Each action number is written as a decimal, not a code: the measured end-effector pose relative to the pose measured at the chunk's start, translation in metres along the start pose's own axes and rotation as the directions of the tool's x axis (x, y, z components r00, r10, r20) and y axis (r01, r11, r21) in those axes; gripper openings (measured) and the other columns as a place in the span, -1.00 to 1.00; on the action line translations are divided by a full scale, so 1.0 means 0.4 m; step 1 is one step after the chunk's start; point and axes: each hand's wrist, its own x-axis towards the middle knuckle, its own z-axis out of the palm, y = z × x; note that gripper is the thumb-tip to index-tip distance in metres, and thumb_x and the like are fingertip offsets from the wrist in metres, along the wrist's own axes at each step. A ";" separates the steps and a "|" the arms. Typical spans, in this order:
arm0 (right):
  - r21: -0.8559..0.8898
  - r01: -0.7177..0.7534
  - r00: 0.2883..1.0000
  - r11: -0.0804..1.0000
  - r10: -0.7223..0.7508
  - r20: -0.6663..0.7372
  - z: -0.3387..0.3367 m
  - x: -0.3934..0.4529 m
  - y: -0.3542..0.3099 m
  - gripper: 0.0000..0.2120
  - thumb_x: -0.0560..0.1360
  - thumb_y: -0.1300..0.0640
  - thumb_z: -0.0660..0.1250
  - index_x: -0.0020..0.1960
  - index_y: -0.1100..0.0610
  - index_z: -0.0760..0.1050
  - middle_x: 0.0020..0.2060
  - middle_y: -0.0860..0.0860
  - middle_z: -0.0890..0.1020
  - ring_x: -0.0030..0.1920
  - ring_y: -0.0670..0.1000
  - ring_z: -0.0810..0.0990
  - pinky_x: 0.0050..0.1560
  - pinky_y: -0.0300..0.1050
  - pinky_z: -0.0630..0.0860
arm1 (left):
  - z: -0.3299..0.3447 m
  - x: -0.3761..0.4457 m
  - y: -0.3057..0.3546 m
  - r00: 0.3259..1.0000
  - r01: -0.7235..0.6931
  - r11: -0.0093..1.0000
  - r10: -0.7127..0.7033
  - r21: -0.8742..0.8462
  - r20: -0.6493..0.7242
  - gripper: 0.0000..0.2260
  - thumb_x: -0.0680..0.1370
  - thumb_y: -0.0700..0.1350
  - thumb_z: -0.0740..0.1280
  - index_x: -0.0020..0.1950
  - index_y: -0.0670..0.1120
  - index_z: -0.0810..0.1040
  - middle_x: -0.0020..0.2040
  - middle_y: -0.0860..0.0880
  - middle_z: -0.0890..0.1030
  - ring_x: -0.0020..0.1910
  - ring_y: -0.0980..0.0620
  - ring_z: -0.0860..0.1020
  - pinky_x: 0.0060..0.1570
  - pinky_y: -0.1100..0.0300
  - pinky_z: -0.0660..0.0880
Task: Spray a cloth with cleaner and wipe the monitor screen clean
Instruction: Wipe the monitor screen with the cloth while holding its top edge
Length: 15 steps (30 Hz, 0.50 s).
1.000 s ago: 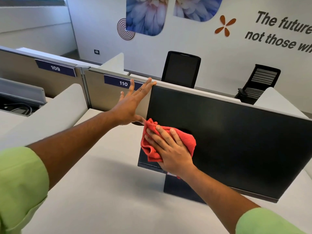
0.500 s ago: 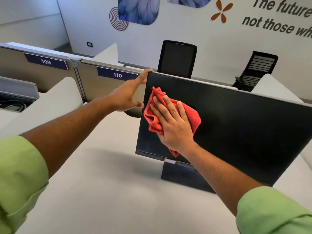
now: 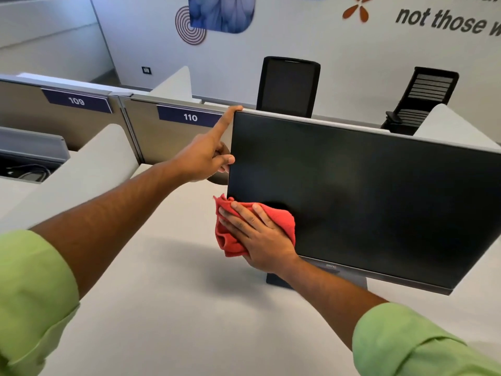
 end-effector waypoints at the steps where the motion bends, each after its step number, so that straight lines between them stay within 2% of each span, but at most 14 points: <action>1: 0.008 0.015 1.000 1.000 -0.015 0.012 0.009 -0.010 -0.008 -0.29 0.72 -0.07 0.10 0.73 0.09 -0.14 0.72 0.03 -0.09 0.71 0.12 -0.20 0.70 0.16 -0.08 | 0.000 -0.003 -0.001 1.000 0.001 1.000 -0.001 0.002 -0.001 -0.07 0.60 -0.21 0.37 0.57 0.33 -0.28 -0.08 -0.02 0.67 -0.16 0.09 0.68 -0.12 0.42 0.53; 6: 0.070 0.039 0.994 0.997 -0.046 0.098 0.053 -0.053 -0.051 -0.26 0.69 0.02 0.17 0.73 0.07 -0.16 0.72 0.00 -0.11 0.71 0.09 -0.23 0.70 0.14 -0.12 | 0.001 -0.008 0.000 1.000 0.007 1.000 -0.007 -0.003 -0.005 -0.07 0.61 -0.21 0.36 0.56 0.32 -0.30 -0.09 0.03 0.65 -0.18 0.11 0.67 -0.21 0.53 0.48; 11: 0.099 0.067 0.986 0.993 -0.081 0.148 0.048 -0.060 -0.038 -0.23 0.67 0.06 0.20 0.73 0.06 -0.17 0.72 -0.01 -0.12 0.71 0.07 -0.24 0.70 0.12 -0.13 | 0.006 -0.006 0.003 1.000 0.008 1.000 -0.008 -0.010 -0.008 -0.08 0.61 -0.21 0.36 0.57 0.31 -0.30 -0.08 0.00 0.66 -0.15 0.07 0.68 -0.17 0.48 0.49; 15: 0.098 0.074 0.977 0.992 -0.092 0.192 0.037 -0.101 -0.014 -0.19 0.67 0.06 0.23 0.72 0.06 -0.22 0.72 -0.01 -0.16 0.71 0.09 -0.25 0.69 0.15 -0.04 | 0.005 -0.003 0.011 1.000 -0.007 1.000 0.007 -0.015 -0.012 -0.09 0.60 -0.21 0.36 0.59 0.29 -0.26 -0.13 0.02 0.65 -0.18 0.07 0.67 -0.20 0.50 0.49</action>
